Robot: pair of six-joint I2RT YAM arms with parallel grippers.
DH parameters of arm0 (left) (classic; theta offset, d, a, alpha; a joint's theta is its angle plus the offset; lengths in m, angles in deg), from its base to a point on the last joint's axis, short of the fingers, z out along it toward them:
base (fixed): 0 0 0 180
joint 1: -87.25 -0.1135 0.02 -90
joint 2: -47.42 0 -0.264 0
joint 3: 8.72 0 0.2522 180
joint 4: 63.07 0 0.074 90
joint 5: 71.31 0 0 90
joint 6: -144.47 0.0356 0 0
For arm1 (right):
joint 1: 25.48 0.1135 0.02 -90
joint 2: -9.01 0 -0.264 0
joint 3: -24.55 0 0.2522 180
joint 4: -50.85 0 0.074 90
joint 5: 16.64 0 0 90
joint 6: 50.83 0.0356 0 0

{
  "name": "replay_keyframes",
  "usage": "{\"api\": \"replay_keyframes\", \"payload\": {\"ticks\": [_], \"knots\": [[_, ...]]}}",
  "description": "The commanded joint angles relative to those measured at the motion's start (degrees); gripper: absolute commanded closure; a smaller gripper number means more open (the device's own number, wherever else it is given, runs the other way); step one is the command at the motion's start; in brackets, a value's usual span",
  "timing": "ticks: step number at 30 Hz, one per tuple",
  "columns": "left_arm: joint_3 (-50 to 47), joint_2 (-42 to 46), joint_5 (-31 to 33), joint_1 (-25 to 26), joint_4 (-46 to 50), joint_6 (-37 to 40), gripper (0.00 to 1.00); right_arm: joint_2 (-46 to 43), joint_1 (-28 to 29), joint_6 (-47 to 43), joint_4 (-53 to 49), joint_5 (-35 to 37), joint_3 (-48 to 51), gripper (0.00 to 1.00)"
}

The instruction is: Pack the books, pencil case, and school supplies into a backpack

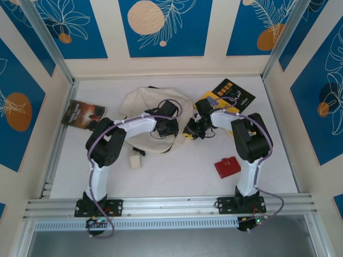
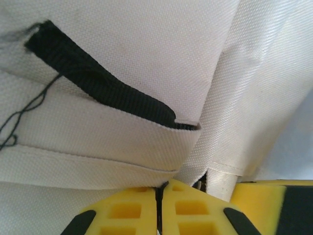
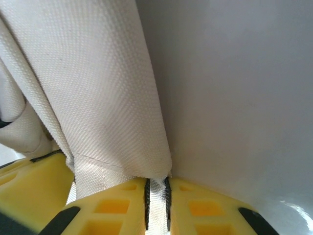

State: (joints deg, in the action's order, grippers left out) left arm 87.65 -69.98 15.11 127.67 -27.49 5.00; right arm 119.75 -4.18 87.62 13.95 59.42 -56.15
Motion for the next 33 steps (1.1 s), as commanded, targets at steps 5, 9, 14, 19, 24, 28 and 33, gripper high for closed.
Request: {"api": "replay_keyframes", "payload": {"ticks": [5,9,14,19,24,28,33], "knots": [[-3.9,7.6,3.5,0.6,0.1,1.2,1.00,2.2,1.6,-0.3,-4.8,2.0,-2.5,0.80],[-5.5,9.2,4.6,0.6,0.6,2.5,1.00,2.2,1.6,-0.2,-5.3,3.0,-2.7,0.81],[-7.3,10.9,5.8,0.6,2.3,3.9,1.00,2.7,1.8,0.5,-5.8,4.4,-3.4,0.88],[-9.1,13.6,8.6,0.6,7.4,4.6,1.00,3.1,2.2,1.8,-7.1,6.6,-4.3,0.92],[-11.9,16.0,10.6,0.6,10.1,4.6,1.00,2.7,2.3,2.8,-8.0,7.7,-5.3,0.93],[-13.3,16.6,9.1,0.5,8.0,4.7,1.00,-0.5,2.6,2.2,-4.7,3.6,-4.8,0.87],[-12.9,16.6,8.9,0.6,7.1,4.6,1.00,-5.0,3.3,2.2,-3.4,1.4,-5.3,0.73]]}}
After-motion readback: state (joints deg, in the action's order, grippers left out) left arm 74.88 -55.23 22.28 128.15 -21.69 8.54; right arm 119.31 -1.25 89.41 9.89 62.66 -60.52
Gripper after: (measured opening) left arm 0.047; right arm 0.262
